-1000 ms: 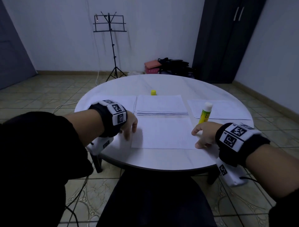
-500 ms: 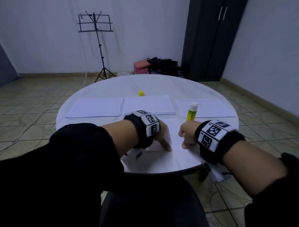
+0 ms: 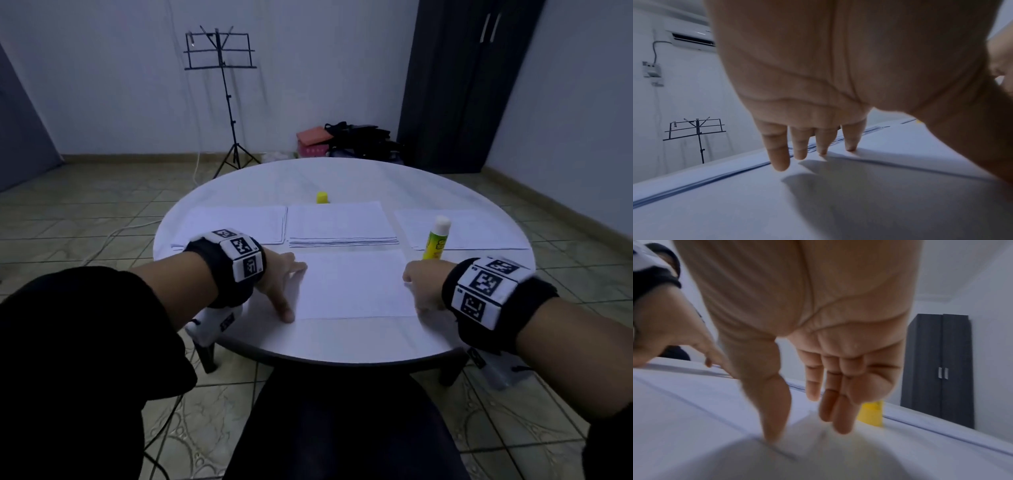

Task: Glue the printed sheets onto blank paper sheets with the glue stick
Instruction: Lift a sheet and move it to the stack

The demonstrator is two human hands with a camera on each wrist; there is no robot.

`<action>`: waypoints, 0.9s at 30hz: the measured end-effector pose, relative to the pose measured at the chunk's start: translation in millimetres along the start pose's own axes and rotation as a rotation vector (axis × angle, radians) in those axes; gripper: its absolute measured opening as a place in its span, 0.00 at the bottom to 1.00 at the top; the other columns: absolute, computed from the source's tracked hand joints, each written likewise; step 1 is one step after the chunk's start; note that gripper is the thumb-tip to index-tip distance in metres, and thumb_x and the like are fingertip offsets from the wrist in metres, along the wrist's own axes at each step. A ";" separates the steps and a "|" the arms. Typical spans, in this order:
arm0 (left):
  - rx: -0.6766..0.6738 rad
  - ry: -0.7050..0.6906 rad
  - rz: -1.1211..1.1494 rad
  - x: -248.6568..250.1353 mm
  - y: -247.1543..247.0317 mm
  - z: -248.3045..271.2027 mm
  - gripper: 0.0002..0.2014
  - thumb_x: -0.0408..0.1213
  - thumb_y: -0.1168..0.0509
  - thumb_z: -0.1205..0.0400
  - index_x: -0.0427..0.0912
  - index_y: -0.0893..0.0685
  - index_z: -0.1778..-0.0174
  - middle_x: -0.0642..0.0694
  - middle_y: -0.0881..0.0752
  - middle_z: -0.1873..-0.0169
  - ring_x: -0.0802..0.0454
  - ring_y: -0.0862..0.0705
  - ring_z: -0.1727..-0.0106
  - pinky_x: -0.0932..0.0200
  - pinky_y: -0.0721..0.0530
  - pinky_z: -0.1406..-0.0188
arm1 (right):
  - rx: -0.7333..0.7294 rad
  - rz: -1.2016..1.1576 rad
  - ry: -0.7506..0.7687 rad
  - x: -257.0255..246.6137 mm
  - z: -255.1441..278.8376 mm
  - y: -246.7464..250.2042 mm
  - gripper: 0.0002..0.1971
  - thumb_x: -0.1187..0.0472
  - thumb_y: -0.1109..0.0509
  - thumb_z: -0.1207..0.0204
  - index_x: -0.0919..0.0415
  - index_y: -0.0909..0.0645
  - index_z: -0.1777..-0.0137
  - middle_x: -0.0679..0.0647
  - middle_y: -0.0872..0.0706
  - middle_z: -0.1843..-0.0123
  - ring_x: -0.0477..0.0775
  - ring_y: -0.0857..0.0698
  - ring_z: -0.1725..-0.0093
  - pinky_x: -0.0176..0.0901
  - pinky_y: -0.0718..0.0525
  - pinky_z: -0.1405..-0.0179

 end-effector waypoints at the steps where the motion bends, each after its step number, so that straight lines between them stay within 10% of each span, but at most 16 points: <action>1: -0.002 0.006 0.001 -1.8 -0.8 0.5 0.56 0.60 0.24 0.33 0.53 0.52 0.16 0.51 0.45 0.19 0.45 0.37 0.20 0.46 0.37 0.23 | 0.016 -0.008 0.002 -5.5 2.4 1.0 0.11 0.61 0.36 0.20 0.62 0.27 0.40 0.54 0.20 0.45 0.55 0.19 0.49 0.43 0.20 0.48; 7: 0.035 0.020 0.017 -12.2 -5.9 8.4 0.52 0.59 0.23 0.33 0.56 0.47 0.18 0.50 0.35 0.23 0.47 0.33 0.23 0.53 0.34 0.29 | 0.119 -0.110 0.315 -81.7 10.0 31.7 0.22 0.59 0.38 0.19 0.51 0.29 0.25 0.57 0.29 0.26 0.58 0.26 0.28 0.42 0.30 0.31; 12: 0.049 0.055 -0.002 -12.3 -7.6 3.8 0.48 0.61 0.23 0.36 0.51 0.37 0.24 0.49 0.28 0.29 0.45 0.27 0.28 0.53 0.29 0.39 | 0.046 -0.167 0.475 -130.2 -9.9 56.5 0.24 0.60 0.31 0.22 0.53 0.27 0.25 0.54 0.22 0.30 0.53 0.23 0.33 0.35 0.30 0.57; 20: 0.046 0.086 0.047 -8.4 -1.5 -7.0 0.53 0.71 0.25 0.46 0.59 0.37 0.25 0.49 0.31 0.30 0.43 0.28 0.28 0.40 0.28 0.31 | -0.035 -0.170 0.226 -67.8 -40.1 44.8 0.50 0.42 0.18 0.41 0.41 0.41 0.20 0.52 0.37 0.21 0.58 0.34 0.22 0.56 0.32 0.25; 27: 0.058 0.076 0.036 -6.5 1.6 -9.7 0.52 0.66 0.22 0.42 0.54 0.37 0.25 0.49 0.29 0.28 0.44 0.27 0.29 0.48 0.28 0.31 | -0.096 -0.226 0.188 -15.1 -36.1 27.0 0.48 0.51 0.20 0.34 0.49 0.44 0.17 0.48 0.42 0.17 0.52 0.41 0.19 0.48 0.40 0.21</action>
Point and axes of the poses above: each hand's wrist, its own z-axis away from the middle knuckle, its own y-axis out of the back of the hand, x = y × z, the point moved 2 cm from there along -z, towards the middle knuckle
